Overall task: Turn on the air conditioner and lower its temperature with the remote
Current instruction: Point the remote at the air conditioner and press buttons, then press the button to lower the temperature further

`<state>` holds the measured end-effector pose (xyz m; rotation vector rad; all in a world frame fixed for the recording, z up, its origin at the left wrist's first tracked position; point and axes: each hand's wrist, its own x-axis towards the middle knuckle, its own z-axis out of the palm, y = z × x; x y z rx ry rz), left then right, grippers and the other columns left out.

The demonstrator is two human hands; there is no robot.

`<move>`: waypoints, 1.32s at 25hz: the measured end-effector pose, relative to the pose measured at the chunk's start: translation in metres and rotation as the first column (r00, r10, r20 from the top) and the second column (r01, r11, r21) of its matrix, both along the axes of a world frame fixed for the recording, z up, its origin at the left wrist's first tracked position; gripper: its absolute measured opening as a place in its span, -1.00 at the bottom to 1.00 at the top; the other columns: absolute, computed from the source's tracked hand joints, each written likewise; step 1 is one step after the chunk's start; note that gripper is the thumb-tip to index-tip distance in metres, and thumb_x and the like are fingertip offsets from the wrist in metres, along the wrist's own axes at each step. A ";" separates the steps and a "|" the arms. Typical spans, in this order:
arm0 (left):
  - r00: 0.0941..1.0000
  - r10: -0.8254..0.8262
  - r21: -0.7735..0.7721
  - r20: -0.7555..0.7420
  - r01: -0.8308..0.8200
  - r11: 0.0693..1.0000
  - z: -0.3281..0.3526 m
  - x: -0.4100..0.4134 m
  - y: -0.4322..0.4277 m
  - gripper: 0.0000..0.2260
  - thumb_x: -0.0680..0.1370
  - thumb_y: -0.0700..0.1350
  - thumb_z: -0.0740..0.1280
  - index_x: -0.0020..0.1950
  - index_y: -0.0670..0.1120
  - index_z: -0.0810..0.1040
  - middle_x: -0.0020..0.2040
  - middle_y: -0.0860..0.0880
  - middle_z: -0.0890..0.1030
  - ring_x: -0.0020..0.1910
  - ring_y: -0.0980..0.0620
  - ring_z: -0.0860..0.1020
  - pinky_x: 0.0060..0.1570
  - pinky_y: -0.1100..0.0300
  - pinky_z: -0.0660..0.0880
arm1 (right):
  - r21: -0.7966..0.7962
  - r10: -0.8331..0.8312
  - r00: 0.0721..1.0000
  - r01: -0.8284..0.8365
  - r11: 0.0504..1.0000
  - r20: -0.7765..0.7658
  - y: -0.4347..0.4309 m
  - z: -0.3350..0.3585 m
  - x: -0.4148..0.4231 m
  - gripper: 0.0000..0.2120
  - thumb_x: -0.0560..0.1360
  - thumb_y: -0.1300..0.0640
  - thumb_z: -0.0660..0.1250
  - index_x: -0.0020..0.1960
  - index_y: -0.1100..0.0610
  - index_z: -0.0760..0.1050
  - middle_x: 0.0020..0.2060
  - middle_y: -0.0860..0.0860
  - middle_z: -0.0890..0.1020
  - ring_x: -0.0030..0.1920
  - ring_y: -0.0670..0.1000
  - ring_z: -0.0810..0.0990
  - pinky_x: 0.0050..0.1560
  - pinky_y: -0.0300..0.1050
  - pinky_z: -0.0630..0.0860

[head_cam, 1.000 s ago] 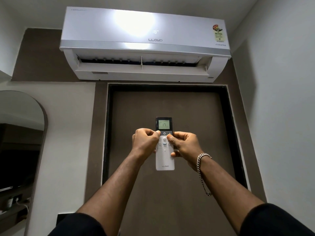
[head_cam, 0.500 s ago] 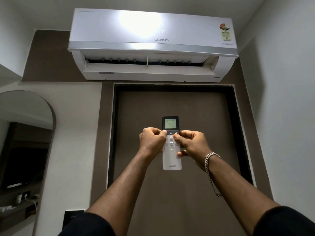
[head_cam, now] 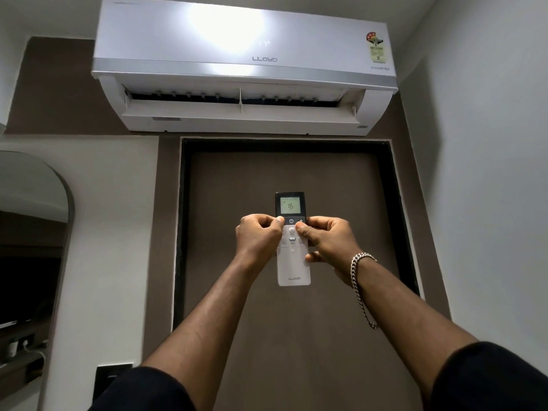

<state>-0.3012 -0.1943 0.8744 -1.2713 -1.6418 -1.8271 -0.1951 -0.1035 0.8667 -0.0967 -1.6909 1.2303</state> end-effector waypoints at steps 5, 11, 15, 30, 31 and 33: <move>0.997 -0.075 -0.094 0.023 0.076 0.993 -0.024 0.001 0.019 -0.80 0.53 -0.05 0.34 -0.12 -0.16 0.65 -0.16 -0.13 0.70 -0.20 -0.05 0.70 -0.31 0.12 0.64 | -0.151 -0.037 0.997 0.047 0.987 0.066 0.020 -0.021 0.006 -0.68 0.46 0.17 0.42 0.17 0.24 0.51 -0.01 0.17 0.69 -0.14 0.03 0.67 -0.35 -0.13 0.57; 0.956 -0.204 -0.167 0.210 0.241 0.956 -0.109 0.008 0.081 -0.79 0.49 -0.11 0.41 0.00 -0.24 0.66 -0.11 -0.18 0.72 -0.17 -0.10 0.70 -0.26 0.08 0.64 | -0.328 -0.132 0.972 0.191 0.925 0.194 0.062 -0.107 0.027 -0.68 0.42 0.21 0.45 0.12 0.34 0.55 -0.05 0.23 0.72 -0.21 0.05 0.67 -0.32 -0.14 0.56; 0.907 -0.251 -0.314 0.339 0.361 0.878 -0.202 0.033 0.142 -0.82 0.48 -0.13 0.42 -0.02 -0.23 0.68 -0.09 -0.19 0.72 -0.18 -0.07 0.68 -0.19 0.11 0.61 | -0.487 -0.187 0.922 0.343 0.803 0.339 0.113 -0.203 0.060 -0.78 0.41 0.23 0.46 -0.01 0.35 0.59 -0.17 0.17 0.74 -0.23 0.04 0.73 -0.26 -0.11 0.65; 0.743 -0.139 -0.744 0.654 0.666 0.054 -0.667 0.244 0.246 -0.80 0.48 -0.24 0.40 0.09 -0.24 0.63 0.14 -0.18 0.67 0.06 -0.13 0.67 0.03 -0.04 0.64 | -0.720 -0.186 0.709 0.694 0.009 0.681 0.147 -0.673 0.286 -0.86 0.43 0.21 0.45 -0.05 0.20 0.54 0.01 0.18 0.69 -0.14 0.11 0.70 -0.17 -0.02 0.69; 0.747 -0.132 -0.753 0.651 0.658 0.012 -0.701 0.260 0.243 -0.82 0.48 -0.24 0.42 0.06 -0.22 0.64 0.13 -0.16 0.67 0.07 -0.12 0.66 0.05 -0.05 0.63 | -0.718 -0.173 0.702 0.695 -0.050 0.691 0.139 -0.704 0.300 -0.84 0.44 0.21 0.44 -0.04 0.21 0.52 0.06 0.21 0.68 -0.07 0.15 0.70 -0.11 0.01 0.68; 0.765 -0.114 -0.771 0.634 0.635 -0.031 -0.759 0.285 0.234 -0.89 0.45 -0.24 0.44 -0.03 -0.19 0.65 0.02 -0.10 0.68 0.04 -0.10 0.66 0.10 -0.02 0.61 | -0.722 -0.140 0.709 0.676 -0.148 0.692 0.122 -0.760 0.324 -0.89 0.46 0.21 0.42 -0.09 0.18 0.49 0.13 0.23 0.65 0.04 0.19 0.67 -0.02 0.04 0.65</move>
